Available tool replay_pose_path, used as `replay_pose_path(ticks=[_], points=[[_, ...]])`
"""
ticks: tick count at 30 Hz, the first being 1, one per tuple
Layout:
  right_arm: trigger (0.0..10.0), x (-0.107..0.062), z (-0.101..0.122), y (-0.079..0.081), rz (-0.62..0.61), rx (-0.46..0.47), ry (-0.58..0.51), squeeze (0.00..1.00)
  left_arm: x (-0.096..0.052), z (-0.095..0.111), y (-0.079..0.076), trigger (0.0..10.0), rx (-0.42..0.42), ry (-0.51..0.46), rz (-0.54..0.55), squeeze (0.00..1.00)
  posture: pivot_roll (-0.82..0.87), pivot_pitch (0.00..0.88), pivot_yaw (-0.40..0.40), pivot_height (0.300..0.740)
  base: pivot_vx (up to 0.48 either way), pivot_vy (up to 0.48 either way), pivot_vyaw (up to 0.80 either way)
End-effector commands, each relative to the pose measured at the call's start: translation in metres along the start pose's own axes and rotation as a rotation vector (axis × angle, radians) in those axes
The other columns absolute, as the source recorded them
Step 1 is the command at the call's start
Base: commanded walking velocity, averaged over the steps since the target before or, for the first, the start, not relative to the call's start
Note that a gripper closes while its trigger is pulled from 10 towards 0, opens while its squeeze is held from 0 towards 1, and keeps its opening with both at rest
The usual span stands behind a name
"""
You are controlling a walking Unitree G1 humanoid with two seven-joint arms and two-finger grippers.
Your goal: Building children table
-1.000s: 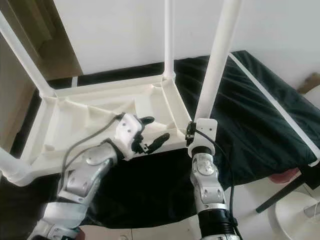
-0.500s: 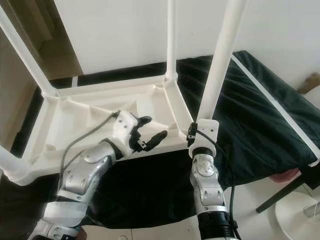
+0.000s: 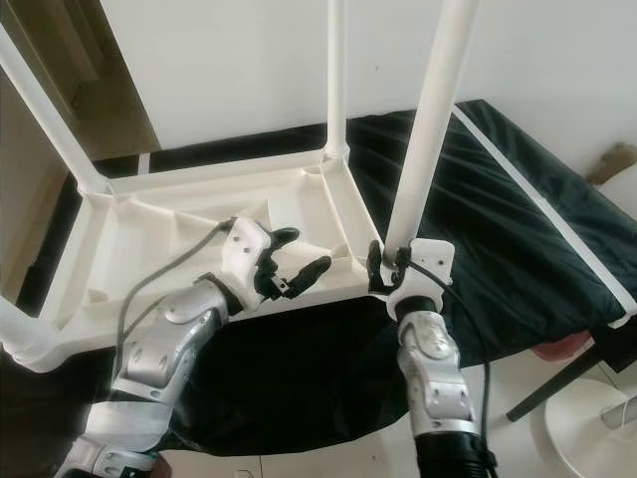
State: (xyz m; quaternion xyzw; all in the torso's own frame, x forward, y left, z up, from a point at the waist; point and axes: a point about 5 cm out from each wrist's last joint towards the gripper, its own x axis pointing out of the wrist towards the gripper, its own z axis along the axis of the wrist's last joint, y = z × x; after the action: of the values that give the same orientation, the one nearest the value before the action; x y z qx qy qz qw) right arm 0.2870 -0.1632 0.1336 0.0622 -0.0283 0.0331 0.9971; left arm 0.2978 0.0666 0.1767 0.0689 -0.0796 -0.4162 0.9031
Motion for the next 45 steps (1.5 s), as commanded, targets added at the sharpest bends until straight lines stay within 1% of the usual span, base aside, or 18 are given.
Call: replay_pose_path(ticks=[1,2,3,5,7,10,14,16,21,22,23,30,35,36,37,41,43,45], points=[[10.0,-0.001,0.003,0.001,0.092,-0.008,0.000,0.00,-0.002,0.000,0.003,10.0,0.026,0.001,0.059,0.00,-0.02,0.000,0.034,0.740,0.000,0.000,0.00],[10.0,-0.001,0.004,0.001,0.143,-0.045,0.000,0.00,-0.002,-0.001,0.003,10.0,0.033,0.003,0.050,0.00,-0.03,0.000,0.036,0.740,0.000,0.000,0.00],[10.0,-0.001,0.004,0.001,0.143,-0.045,0.000,0.00,-0.002,-0.001,0.003,10.0,0.033,0.003,0.050,0.00,-0.03,0.000,0.036,0.740,0.000,0.000,0.00],[10.0,0.001,0.004,-0.002,0.217,-0.103,0.007,0.00,-0.002,-0.001,0.001,10.0,0.048,0.002,0.031,0.00,-0.02,0.000,0.037,0.740,0.000,0.000,0.00],[10.0,0.005,0.004,-0.007,0.248,-0.120,0.012,0.00,-0.001,0.000,-0.001,10.0,0.054,0.000,0.017,0.00,-0.02,0.000,0.039,0.740,0.000,0.000,0.00],[10.0,0.016,0.006,-0.015,0.317,-0.161,0.031,0.00,0.000,0.000,-0.003,10.0,0.065,0.003,-0.014,0.00,-0.02,0.000,0.041,0.740,0.000,0.000,0.00],[10.0,0.018,0.007,-0.015,0.343,-0.176,0.035,0.00,0.000,0.000,-0.004,10.0,0.071,0.006,-0.024,0.00,-0.02,0.000,0.041,0.740,0.000,0.000,0.00],[10.0,0.033,0.010,-0.011,0.424,-0.236,0.060,0.00,0.002,-0.001,-0.007,10.0,0.109,0.022,-0.051,0.00,-0.01,0.000,0.039,0.740,0.000,0.000,0.00],[10.0,0.045,0.010,-0.006,0.491,-0.293,0.087,0.00,0.004,0.000,-0.008,10.0,0.122,0.019,-0.057,0.00,0.00,0.000,0.032,0.740,0.000,0.000,0.00],[6.3,0.047,0.010,-0.007,0.500,-0.308,0.092,0.00,0.004,0.001,-0.008,10.0,0.125,0.017,-0.054,0.00,0.01,0.000,0.029,0.740,0.000,0.000,0.00],[0.0,0.047,0.009,-0.009,0.504,-0.314,0.101,0.00,0.003,0.001,-0.007,10.0,0.126,0.016,-0.047,0.00,0.01,0.000,0.026,0.740,0.000,0.000,0.00],[0.0,0.044,0.001,-0.013,0.519,-0.334,0.133,0.00,-0.001,-0.001,-0.006,10.0,0.130,0.024,-0.028,0.00,0.02,0.000,0.022,0.740,0.000,0.000,0.00],[0.0,0.044,-0.005,-0.017,0.483,-0.316,0.152,0.00,0.000,-0.001,-0.007,10.0,0.125,0.022,-0.025,0.00,0.02,0.000,0.024,0.740,0.000,0.000,0.00],[10.0,0.044,-0.006,-0.020,0.452,-0.304,0.159,0.00,0.000,-0.001,-0.008,10.0,0.124,0.022,-0.026,0.00,0.02,0.000,0.025,0.740,0.000,0.000,0.00],[10.0,0.044,-0.006,-0.020,0.452,-0.304,0.159,0.00,0.000,-0.001,-0.008,10.0,0.124,0.022,-0.026,0.00,0.02,0.000,0.025,0.740,0.000,0.000,0.00],[10.0,0.045,-0.007,-0.026,0.340,-0.301,0.172,0.00,0.000,-0.002,-0.009,10.0,0.120,0.024,-0.032,0.00,0.00,0.000,0.035,0.740,0.000,0.000,0.00],[10.0,0.045,-0.007,-0.027,0.323,-0.303,0.174,0.00,0.000,-0.002,-0.009,10.0,0.120,0.024,-0.033,0.00,0.00,0.000,0.035,0.740,0.000,0.000,0.00],[10.0,0.046,-0.005,-0.028,0.248,-0.308,0.159,0.00,0.002,-0.002,-0.010,10.0,0.114,0.020,-0.038,0.00,-0.01,0.000,0.039,0.740,0.000,0.000,0.00]])
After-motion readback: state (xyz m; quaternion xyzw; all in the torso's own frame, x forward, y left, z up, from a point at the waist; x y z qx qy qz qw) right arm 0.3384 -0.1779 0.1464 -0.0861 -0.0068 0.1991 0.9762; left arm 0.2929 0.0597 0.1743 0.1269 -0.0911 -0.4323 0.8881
